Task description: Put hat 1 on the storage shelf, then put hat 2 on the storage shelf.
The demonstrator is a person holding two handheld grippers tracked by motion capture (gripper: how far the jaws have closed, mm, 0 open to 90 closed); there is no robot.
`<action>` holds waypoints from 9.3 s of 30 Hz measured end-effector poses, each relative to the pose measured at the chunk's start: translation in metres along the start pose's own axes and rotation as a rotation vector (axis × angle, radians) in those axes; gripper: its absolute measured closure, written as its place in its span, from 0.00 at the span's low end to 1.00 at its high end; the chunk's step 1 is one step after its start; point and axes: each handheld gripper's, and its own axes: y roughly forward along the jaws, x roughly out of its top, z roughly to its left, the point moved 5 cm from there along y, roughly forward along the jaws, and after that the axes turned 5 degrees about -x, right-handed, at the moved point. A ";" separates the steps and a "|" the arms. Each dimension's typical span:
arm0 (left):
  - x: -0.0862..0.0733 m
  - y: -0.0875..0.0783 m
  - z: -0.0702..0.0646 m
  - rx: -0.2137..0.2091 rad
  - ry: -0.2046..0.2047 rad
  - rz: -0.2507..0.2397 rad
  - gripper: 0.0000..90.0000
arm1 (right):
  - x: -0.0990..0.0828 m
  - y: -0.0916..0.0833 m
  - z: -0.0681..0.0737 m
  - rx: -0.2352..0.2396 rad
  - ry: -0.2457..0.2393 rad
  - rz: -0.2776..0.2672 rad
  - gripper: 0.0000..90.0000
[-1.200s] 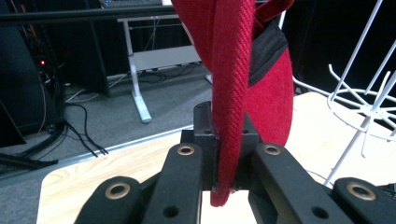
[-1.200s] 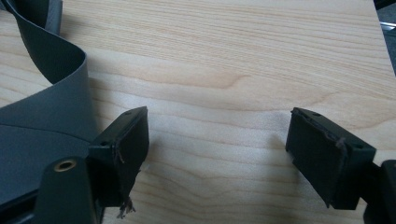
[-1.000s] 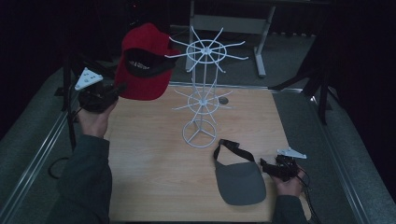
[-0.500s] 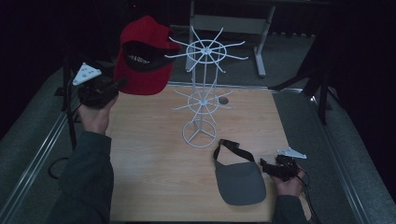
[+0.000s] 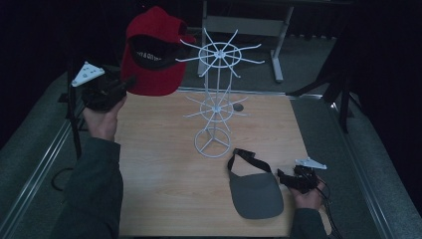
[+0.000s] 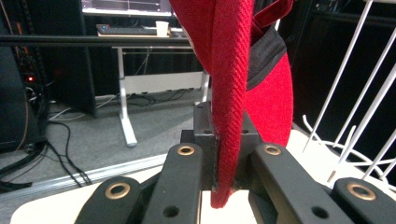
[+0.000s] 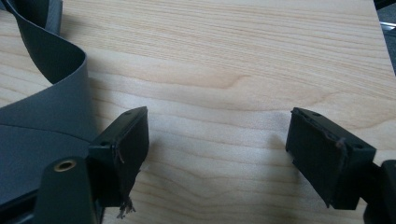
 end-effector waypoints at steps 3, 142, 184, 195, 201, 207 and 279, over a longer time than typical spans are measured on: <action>0.001 -0.002 -0.001 -0.010 -0.008 -0.011 0.95 | 0.000 0.000 0.000 -0.001 0.000 0.000 0.24; -0.251 0.001 0.004 0.060 -0.008 0.475 0.60 | 0.103 0.018 0.083 0.316 -0.289 0.020 0.68; -0.253 0.002 0.000 0.048 -0.004 0.490 0.59 | 0.108 0.049 0.122 0.336 -0.394 0.145 0.98; -0.254 0.002 0.000 0.049 -0.002 0.495 0.59 | 0.122 0.030 0.113 0.333 -0.324 0.021 0.98; -0.253 0.002 0.000 0.051 -0.002 0.493 0.59 | 0.129 0.020 0.104 0.348 -0.263 -0.028 0.98; -0.253 0.002 0.000 0.051 0.001 0.493 0.59 | 0.133 0.011 0.099 0.352 -0.237 -0.067 0.98; -0.254 0.002 -0.001 0.050 -0.001 0.493 0.59 | 0.177 -0.092 0.085 0.416 -0.206 -0.383 0.98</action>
